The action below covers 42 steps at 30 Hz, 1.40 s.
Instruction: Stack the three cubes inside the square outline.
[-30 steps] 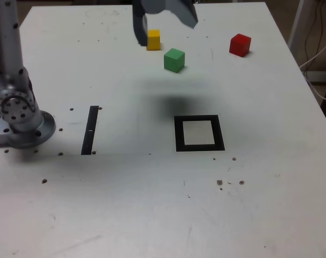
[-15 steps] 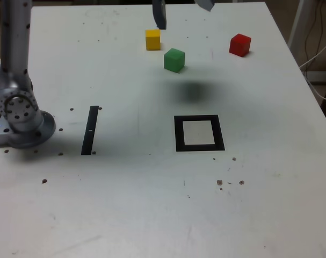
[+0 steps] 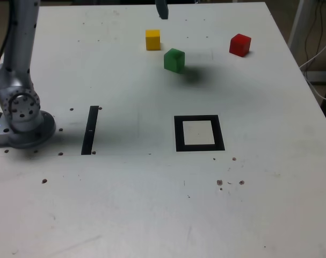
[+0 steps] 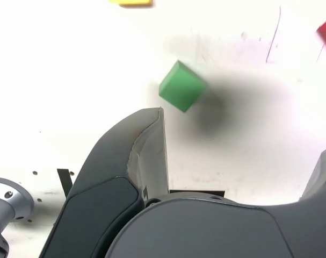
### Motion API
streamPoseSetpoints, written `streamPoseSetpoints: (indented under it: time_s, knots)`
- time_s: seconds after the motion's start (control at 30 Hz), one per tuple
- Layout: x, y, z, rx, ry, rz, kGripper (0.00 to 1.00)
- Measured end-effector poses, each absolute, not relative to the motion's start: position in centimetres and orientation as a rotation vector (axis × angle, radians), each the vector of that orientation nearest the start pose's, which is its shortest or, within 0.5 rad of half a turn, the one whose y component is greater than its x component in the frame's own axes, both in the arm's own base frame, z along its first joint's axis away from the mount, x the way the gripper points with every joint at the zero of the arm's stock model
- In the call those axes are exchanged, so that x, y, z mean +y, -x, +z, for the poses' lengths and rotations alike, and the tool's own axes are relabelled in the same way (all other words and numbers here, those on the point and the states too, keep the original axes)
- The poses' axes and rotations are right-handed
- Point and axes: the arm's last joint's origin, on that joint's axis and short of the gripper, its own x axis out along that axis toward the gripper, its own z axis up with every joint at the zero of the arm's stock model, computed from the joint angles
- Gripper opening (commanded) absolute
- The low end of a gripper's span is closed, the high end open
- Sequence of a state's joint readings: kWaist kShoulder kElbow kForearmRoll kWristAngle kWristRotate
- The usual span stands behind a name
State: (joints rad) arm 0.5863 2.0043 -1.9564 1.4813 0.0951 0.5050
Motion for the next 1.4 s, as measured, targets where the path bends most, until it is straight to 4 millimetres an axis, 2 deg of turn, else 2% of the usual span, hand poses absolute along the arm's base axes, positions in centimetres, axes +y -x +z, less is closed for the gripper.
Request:
streamPoseSetpoints:
  time_s: [0.17, 0.3, 0.4, 0.63, 0.93, 1.07, 1.23, 1.4]
  knots:
    - [22.3, -31.3, 34.7, 1.577, -0.025, 0.153, 0.99]
    - [22.8, -32.5, 34.9, 1.550, -0.058, 0.150, 0.99]
    - [22.8, -34.4, 34.4, 1.535, -0.083, 0.131, 0.99]
    - [23.2, -38.9, 31.7, 1.525, -0.119, 0.092, 0.99]
    - [23.7, -42.4, 29.8, 1.500, -0.205, 0.068, 0.99]
    - [24.3, -43.4, 28.6, 1.512, -0.259, 0.020, 0.99]
    - [25.2, -43.8, 26.6, 1.560, -0.313, -0.038, 0.99]
    - [26.1, -43.6, 26.2, 1.577, -0.366, -0.072, 0.98]
